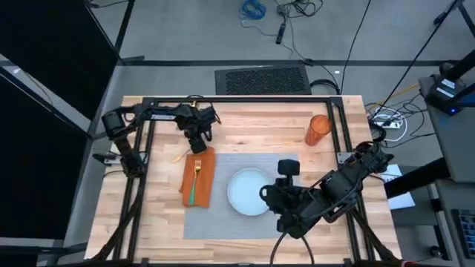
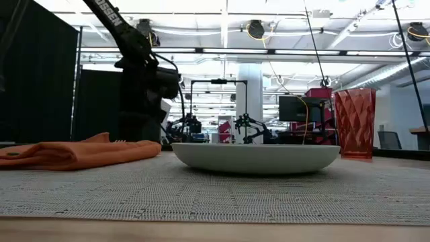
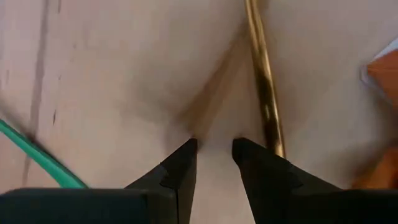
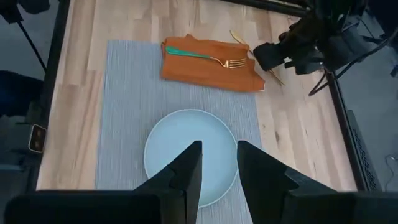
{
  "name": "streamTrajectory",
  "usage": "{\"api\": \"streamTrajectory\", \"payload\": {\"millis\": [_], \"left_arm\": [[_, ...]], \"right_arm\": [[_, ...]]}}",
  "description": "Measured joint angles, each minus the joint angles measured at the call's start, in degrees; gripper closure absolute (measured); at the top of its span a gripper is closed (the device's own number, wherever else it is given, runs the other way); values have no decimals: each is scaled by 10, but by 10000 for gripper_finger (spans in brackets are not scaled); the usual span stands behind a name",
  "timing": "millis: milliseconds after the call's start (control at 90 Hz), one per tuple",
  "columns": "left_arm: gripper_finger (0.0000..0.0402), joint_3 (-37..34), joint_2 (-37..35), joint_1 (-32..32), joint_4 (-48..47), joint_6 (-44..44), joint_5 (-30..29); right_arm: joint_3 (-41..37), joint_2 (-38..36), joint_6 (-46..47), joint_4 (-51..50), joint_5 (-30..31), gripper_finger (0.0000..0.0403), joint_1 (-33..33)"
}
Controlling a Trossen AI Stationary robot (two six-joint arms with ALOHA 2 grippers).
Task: Set table place
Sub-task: Put the gold table knife on the gray table mat to the right of the blue plate
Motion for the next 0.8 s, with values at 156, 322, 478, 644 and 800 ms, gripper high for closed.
{"api": "streamTrajectory", "payload": {"millis": [156, 322, 478, 644, 800], "left_arm": [[297, 28, -2, 0, -31, -17, 10], [297, 55, -16, -3, -55, -30, 44], [297, 67, -17, -10, -79, -50, 61], [297, 65, -17, -28, -87, -62, 80], [297, 65, -17, -34, -85, -75, 64]], "right_arm": [[0, 0, -12, -10, 0, 316, 0], [0, 0, -17, -11, 0, 316, 0], [0, 0, -15, -11, 0, 316, 6], [0, 0, 1, -11, -1, 316, 13], [0, 0, 3, -7, -1, 316, 21]]}}
